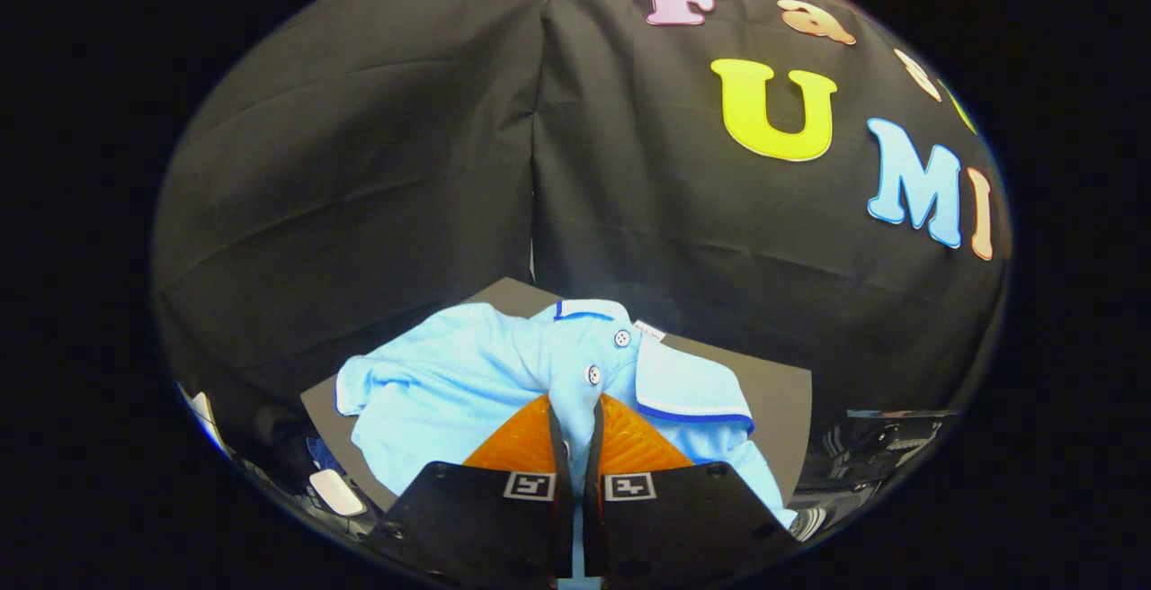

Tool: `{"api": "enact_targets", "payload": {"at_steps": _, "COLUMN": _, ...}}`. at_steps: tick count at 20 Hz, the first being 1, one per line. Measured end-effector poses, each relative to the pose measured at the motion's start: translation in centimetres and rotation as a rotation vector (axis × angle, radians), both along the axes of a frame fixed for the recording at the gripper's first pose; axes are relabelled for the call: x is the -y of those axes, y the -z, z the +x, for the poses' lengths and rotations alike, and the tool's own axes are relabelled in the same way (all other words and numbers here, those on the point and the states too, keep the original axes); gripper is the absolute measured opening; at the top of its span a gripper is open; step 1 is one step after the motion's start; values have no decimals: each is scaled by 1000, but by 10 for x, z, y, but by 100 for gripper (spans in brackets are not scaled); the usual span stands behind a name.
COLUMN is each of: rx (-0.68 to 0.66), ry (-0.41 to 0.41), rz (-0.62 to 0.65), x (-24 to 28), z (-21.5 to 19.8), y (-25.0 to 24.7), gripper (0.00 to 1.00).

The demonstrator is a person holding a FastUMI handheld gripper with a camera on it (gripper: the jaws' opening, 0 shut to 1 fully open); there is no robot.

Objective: Put the clothes into the washing machine and then close the washing machine lid.

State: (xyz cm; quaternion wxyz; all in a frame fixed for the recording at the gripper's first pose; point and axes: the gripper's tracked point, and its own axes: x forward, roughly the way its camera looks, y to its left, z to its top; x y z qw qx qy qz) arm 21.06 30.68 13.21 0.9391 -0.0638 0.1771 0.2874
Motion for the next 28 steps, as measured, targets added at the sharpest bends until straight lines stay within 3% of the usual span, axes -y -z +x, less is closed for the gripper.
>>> {"api": "enact_targets", "payload": {"at_steps": 11, "rx": 78, "ry": 37, "rz": 89, "x": 59, "z": -10, "y": -52, "gripper": 6}}
{"api": "enact_targets", "payload": {"at_steps": 28, "rx": 78, "ry": 248, "rz": 111, "x": 198, "z": 4, "y": -48, "gripper": 6}}
